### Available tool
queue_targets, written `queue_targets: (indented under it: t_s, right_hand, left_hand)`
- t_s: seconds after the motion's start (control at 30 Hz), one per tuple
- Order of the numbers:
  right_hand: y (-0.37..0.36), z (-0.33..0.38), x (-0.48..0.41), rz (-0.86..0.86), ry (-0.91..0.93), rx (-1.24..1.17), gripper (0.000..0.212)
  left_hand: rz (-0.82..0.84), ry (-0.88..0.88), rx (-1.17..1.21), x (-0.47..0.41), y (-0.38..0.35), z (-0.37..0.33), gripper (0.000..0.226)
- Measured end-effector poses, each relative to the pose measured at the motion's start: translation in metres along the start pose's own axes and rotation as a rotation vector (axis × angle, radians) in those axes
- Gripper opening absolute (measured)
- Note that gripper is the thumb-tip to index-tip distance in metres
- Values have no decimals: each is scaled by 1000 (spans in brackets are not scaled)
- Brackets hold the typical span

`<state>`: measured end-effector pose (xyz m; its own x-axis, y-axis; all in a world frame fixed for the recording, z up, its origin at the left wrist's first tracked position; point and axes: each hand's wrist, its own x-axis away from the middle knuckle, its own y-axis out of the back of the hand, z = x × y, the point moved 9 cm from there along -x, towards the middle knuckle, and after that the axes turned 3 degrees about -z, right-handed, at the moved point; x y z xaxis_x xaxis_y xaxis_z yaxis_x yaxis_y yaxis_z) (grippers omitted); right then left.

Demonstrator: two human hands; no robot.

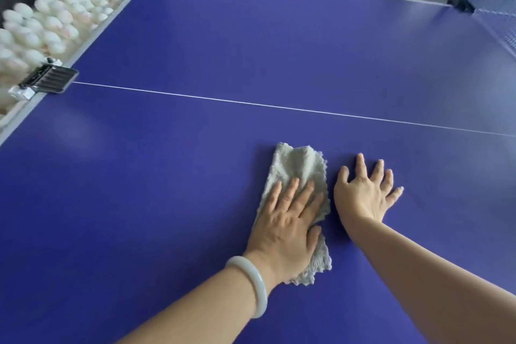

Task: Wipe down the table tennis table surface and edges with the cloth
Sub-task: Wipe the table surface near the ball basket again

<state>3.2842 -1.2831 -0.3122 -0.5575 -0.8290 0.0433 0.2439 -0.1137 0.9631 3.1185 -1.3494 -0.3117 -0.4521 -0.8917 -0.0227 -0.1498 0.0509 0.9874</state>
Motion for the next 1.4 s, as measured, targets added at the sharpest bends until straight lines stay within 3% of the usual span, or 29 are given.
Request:
queue_targets:
  t_s: [0.1,0.23,0.33,0.4,0.5,0.57,0.7,0.8,0.93,1.03,1.17,1.27,1.33,1.4]
  right_hand:
    - [1,0,-1,-6,7,5,58]
    - [0,1,-2,-8,9,11,59]
    - [-3,4,-4,-5,10,20,59]
    - [-4,3,-1,6,6,23,60]
    - [-4,6,1,11,23,21,61]
    - [-5,9,1,18,43,31,62]
    - [-8,8,8,79,91,172,63]
    - [-2,12,35,108,271,188,62]
    - [3,-20,137,160,499,67,65]
    - [7,-51,190,135,508,58,62]
    - [9,-50,195,117,483,43,58]
    - [9,-52,196,112,503,42,59]
    - [11,-52,195,92,516,48,60]
    - [9,-50,196,91,511,55,62]
  left_hand:
    - [-69,17,-30,13,15,53,62]
    - [-128,440,-79,47,34,184,59]
    - [-148,618,-68,71,35,183,56]
    - [-160,566,-64,80,29,129,58]
    - [-102,259,5,96,12,29,59]
    - [-56,141,10,100,6,6,58]
    - [-22,148,-1,97,8,4,59]
    - [1,161,-14,97,7,4,59]
    - [-2,183,-34,98,6,9,59]
    - [-10,178,-11,96,5,6,57]
    - [-40,213,-13,109,9,-4,56]
    - [-28,27,21,151,4,-27,56]
    - [-28,-67,5,180,6,-12,56]
    - [-33,-9,-59,195,12,29,56]
